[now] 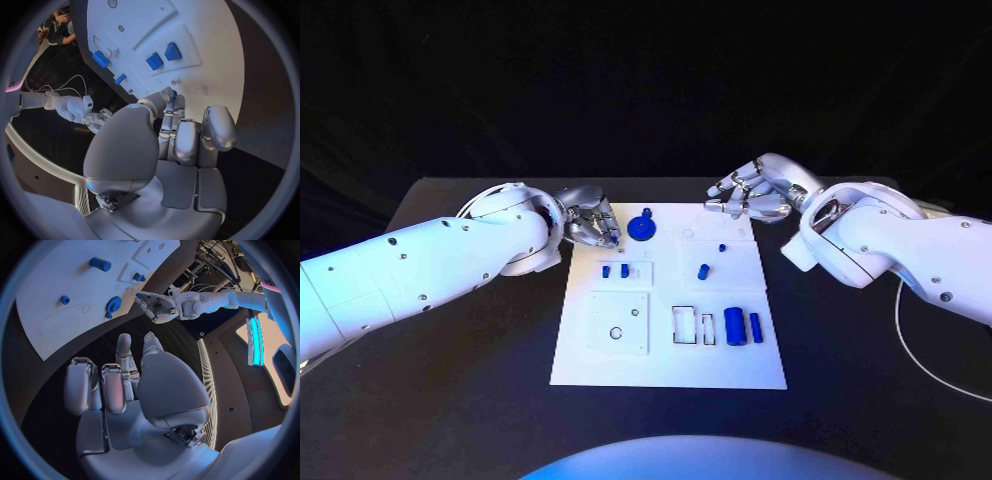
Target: Assemble the parts on the task board
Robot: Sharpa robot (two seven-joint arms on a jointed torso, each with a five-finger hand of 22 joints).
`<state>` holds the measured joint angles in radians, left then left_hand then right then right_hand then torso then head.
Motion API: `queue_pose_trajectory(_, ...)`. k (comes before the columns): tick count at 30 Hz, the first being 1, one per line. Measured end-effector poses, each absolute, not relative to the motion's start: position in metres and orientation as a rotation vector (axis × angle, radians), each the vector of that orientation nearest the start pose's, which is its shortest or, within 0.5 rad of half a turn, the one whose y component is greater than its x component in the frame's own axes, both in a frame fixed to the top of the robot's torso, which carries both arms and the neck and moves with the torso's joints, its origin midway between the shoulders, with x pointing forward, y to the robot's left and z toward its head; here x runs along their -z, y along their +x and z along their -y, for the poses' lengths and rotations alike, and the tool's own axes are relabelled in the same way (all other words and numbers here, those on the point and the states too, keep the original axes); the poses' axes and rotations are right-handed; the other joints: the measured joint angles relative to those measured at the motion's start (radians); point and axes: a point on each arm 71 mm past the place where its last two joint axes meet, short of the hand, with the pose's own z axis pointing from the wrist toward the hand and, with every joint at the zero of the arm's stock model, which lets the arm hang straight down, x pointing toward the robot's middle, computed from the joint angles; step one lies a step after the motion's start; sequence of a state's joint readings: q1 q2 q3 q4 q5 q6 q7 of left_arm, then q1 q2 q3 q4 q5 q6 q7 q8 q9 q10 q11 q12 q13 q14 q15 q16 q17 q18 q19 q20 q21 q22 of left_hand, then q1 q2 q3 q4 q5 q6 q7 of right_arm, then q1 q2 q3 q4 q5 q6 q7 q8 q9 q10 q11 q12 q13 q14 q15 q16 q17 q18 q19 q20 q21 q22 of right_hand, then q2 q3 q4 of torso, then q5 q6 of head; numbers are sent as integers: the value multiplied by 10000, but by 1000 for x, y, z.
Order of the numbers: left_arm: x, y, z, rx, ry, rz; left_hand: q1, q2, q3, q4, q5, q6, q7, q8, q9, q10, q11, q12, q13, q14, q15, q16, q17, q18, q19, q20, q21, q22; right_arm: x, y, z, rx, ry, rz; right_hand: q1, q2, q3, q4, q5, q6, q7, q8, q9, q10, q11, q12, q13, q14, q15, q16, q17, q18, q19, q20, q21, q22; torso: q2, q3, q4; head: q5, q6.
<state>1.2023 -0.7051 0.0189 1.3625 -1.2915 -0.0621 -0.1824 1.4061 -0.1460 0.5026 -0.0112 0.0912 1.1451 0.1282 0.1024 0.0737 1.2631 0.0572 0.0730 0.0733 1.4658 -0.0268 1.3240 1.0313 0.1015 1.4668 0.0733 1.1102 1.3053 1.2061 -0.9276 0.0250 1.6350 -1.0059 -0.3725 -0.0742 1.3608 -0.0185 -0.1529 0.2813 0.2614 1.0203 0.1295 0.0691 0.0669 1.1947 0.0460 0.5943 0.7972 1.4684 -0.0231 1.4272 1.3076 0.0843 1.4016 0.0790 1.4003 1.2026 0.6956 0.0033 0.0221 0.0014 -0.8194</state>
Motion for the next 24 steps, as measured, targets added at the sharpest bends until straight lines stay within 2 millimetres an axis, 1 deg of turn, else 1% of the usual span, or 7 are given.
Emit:
queue_pose_trajectory(5,196,519,-179,6425,211,-19456,0,0,0,0,0,0,0,0,0,0,0,-2,0,0,0,0,0,0,0,0,0,-1,151,476,215,-9096,2996,-16622,0,0,0,0,0,0,0,0,-1,0,0,0,0,0,0,0,-1,-1,0,0,0,0,0,-2,0,39,-6)
queue_pose_trajectory(12,200,518,-171,6452,362,-19623,0,0,0,-1,0,-1,-1,0,-1,0,-1,-3,0,0,0,0,0,0,0,0,0,8,152,476,215,-9108,2995,-16632,0,0,0,0,0,0,0,0,8,0,0,0,0,0,0,0,-1,0,0,0,0,0,11,-3,-13,66,-1)
queue_pose_trajectory(16,202,518,-169,6349,508,-19665,-40,40,27,-29,0,-2,-1,-2,-15,36,35,-3,1,0,0,0,-12,0,0,0,0,8,152,476,215,-9109,2998,-16637,0,0,0,0,0,0,0,0,7,0,0,0,1,0,0,0,-1,0,0,0,0,0,12,3,-19,70,-22)
queue_pose_trajectory(21,203,519,-166,6132,781,-19668,-39,39,27,-29,0,-3,-1,-3,-23,36,35,-3,1,0,0,0,-22,-1,0,1,0,7,152,476,214,-9115,2997,-16637,39,39,0,0,0,0,0,0,6,0,0,0,0,0,0,-38,-2,0,0,0,0,-15,12,7,-18,70,-25)
queue_pose_trajectory(24,203,518,-163,6063,935,-19639,-81,-3,27,-29,0,-3,-2,-19,-20,36,35,-3,2,0,1,0,-48,1,0,1,0,7,152,476,214,-9123,2994,-16638,39,39,0,0,0,0,0,0,6,0,0,0,1,0,0,-38,-2,-1,0,0,0,-15,12,6,-15,70,-29)
